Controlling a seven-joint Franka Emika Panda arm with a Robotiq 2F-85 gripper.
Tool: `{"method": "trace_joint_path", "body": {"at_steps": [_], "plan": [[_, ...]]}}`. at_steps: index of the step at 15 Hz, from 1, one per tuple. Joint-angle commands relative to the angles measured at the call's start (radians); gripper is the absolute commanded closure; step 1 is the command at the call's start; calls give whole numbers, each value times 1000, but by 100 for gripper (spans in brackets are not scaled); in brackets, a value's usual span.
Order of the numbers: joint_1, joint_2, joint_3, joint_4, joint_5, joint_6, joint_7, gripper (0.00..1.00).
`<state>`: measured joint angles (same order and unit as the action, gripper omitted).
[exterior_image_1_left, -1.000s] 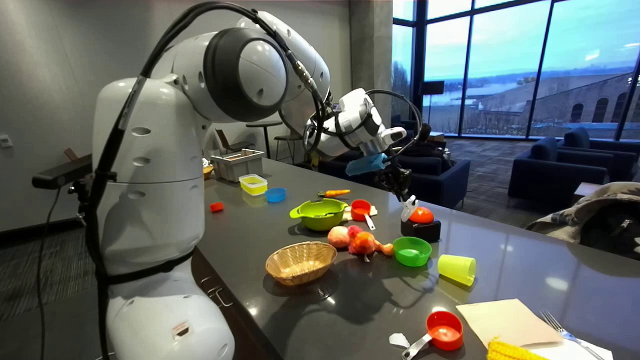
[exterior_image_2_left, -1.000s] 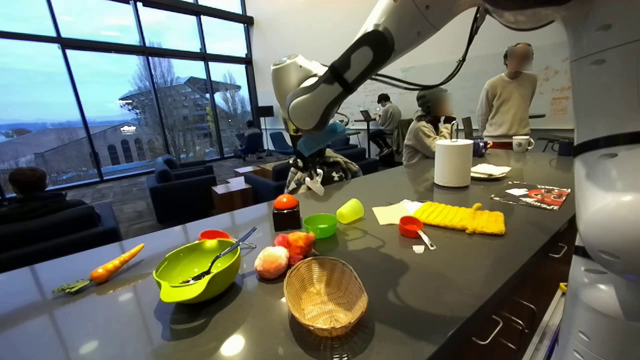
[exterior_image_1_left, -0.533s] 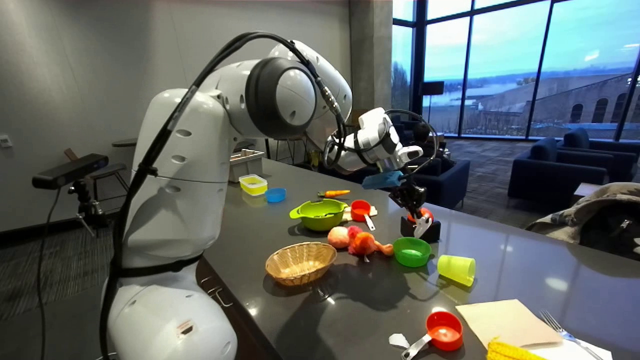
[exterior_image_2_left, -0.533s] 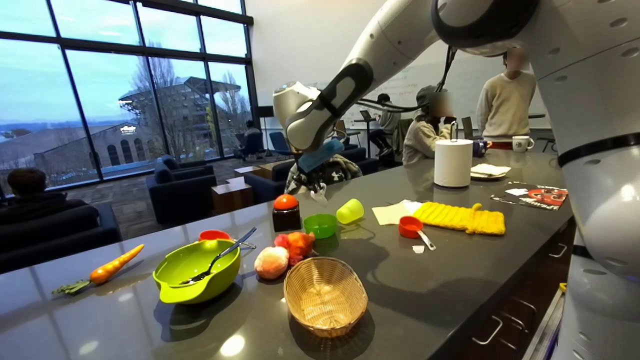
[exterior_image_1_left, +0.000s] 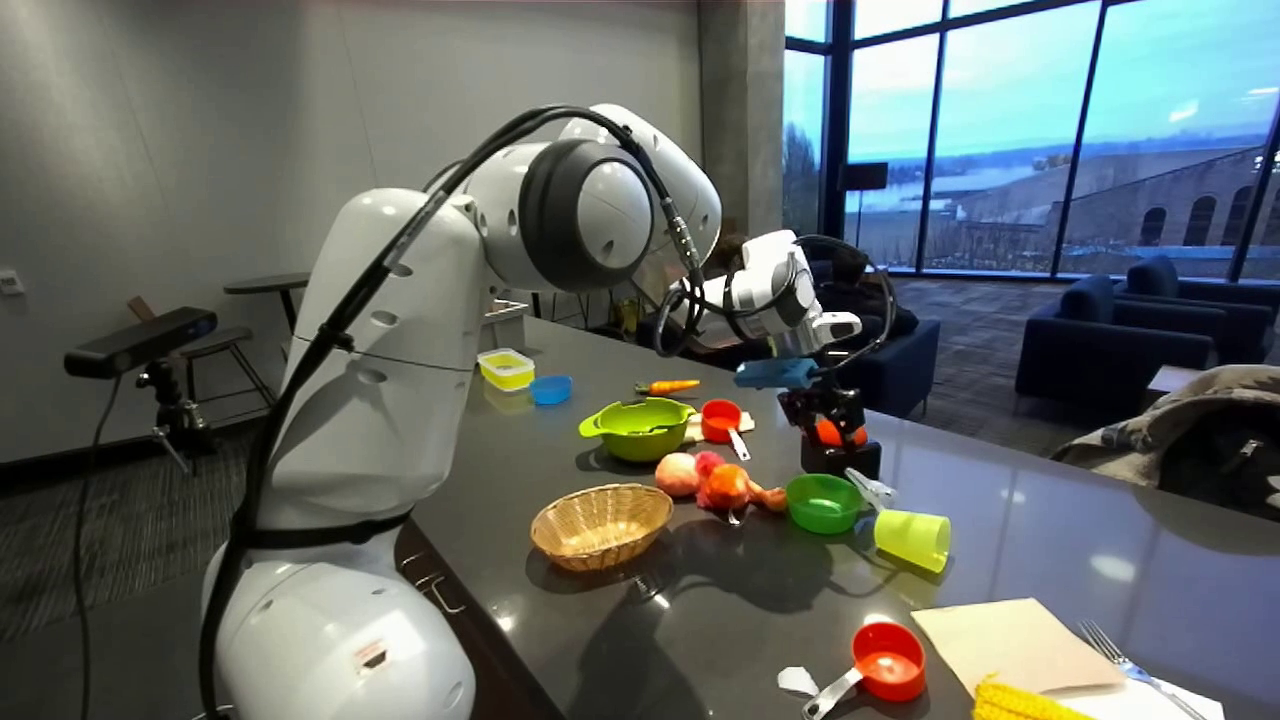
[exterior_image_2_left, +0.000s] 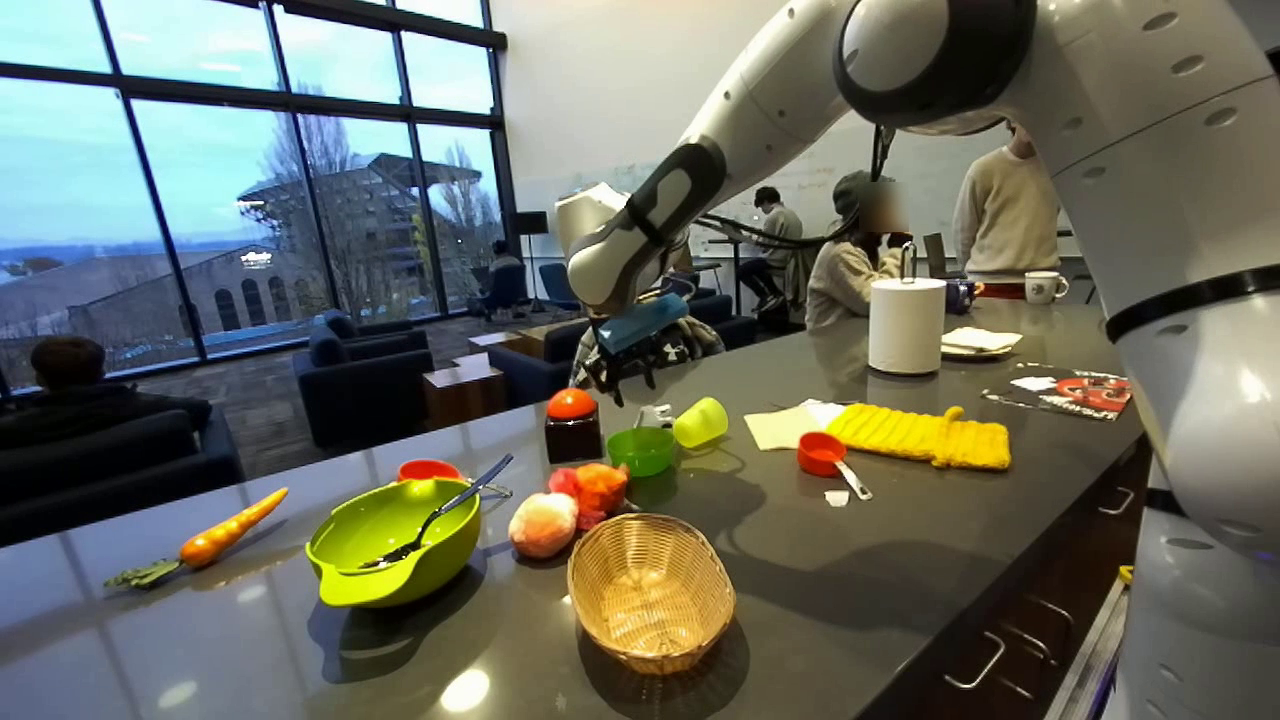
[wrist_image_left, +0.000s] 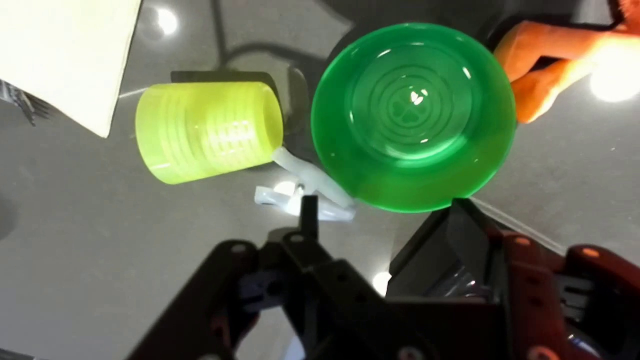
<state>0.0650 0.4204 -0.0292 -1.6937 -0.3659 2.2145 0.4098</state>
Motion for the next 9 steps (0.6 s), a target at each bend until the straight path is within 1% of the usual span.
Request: {"method": "trace_joint_path", "body": {"at_steps": [1,4,5,7,9], "plan": [[29,-79,14,-55,89,-85,-52,1],[72,-176,44,-142,123,-151,-35,0],[81,-218,64,-178,149,-177,-47,0],[106,-288,93,-230,177,-241,-27,0],[128,-354,114,-277,184,-328,48,0]]}}
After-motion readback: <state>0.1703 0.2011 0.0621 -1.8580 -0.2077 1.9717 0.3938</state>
